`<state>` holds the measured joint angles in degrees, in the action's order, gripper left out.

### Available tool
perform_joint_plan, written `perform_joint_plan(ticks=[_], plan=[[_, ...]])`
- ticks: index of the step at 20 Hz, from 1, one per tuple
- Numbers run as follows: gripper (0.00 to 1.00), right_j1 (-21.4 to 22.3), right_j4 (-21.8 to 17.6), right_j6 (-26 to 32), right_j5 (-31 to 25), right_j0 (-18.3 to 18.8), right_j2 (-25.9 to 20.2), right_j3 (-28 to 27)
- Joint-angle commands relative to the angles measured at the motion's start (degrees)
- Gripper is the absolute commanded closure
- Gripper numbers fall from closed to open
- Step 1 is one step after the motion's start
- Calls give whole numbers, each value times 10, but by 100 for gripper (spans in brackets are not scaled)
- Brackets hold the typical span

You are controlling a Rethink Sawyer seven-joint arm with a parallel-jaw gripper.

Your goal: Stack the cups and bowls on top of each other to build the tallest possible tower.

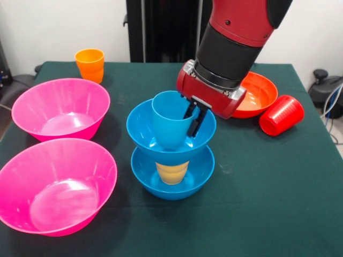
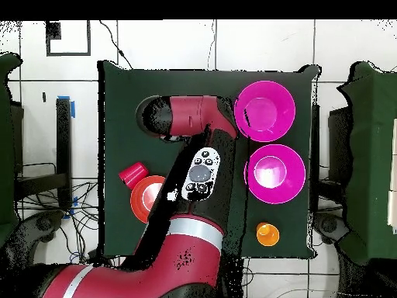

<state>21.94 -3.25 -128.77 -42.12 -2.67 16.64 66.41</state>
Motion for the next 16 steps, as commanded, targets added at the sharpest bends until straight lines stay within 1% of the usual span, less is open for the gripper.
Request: perform_joint_plan(ticks=[1,7,11,16], plan=[[100,9,-18,12,65,1,-80,67],[100,9,-15,13,72,2,-83,70],[100,7,-1,7,35,3,-84,72],[100,4,-1,6,15,1,-79,66]])
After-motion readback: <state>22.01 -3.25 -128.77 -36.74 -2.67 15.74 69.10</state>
